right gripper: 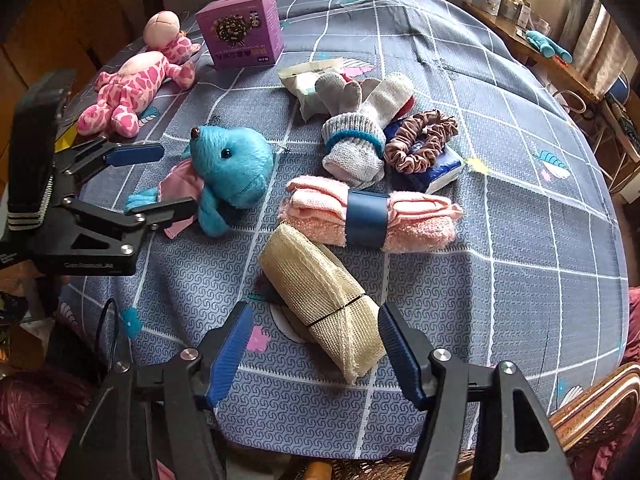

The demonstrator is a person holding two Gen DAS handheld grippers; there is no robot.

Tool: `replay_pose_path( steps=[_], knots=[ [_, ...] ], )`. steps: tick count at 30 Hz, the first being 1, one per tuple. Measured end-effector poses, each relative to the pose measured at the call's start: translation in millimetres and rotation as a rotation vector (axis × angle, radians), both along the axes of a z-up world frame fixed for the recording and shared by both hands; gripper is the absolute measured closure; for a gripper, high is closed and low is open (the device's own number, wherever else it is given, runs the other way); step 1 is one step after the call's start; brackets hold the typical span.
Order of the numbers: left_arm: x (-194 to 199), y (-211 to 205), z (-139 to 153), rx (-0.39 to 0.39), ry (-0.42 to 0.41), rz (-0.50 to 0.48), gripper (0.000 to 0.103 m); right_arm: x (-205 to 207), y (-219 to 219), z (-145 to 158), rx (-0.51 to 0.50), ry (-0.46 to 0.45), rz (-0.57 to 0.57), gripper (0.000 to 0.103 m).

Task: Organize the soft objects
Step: 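Grasp the blue teddy bear with left tool while right tool grasps the beige mesh roll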

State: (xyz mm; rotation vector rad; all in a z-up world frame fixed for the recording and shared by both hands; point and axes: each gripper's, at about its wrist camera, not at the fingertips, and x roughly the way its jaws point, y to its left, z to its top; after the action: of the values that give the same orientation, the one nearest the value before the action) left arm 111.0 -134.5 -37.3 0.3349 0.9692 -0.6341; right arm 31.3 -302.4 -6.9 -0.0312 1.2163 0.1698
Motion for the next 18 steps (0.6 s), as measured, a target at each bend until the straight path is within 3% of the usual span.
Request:
replay_pose_path(
  steps=[1, 2, 3, 4, 5, 8, 18],
  knots=[
    [5, -2, -7, 0.003, 0.023, 0.006, 0.028, 0, 0, 0, 0.008, -0.001, -0.002, 0.040],
    [10, -2, -13, -0.008, 0.062, 0.004, 0.047, -1, -1, 0, 0.016, -0.004, -0.003, 0.041],
    [11, 0, -16, -0.036, 0.087, 0.006, 0.048, -1, -2, 0, 0.018, -0.007, -0.009, 0.041],
    [10, 2, -14, -0.055, 0.075, 0.014, 0.059, -1, -2, 0, 0.018, -0.008, -0.014, 0.042],
    [9, 4, -13, -0.072, 0.085, 0.015, 0.063, -2, -2, 0, 0.018, -0.008, -0.013, 0.043],
    [-1, 17, -2, -0.116, 0.067, 0.039, 0.067, 1, 2, -1, 0.001, 0.007, 0.005, 0.044],
    [-41, 75, 44, -0.257, 0.034, 0.139, 0.066, 24, 40, -11, -0.198, 0.098, 0.190, 0.044]
  ],
)
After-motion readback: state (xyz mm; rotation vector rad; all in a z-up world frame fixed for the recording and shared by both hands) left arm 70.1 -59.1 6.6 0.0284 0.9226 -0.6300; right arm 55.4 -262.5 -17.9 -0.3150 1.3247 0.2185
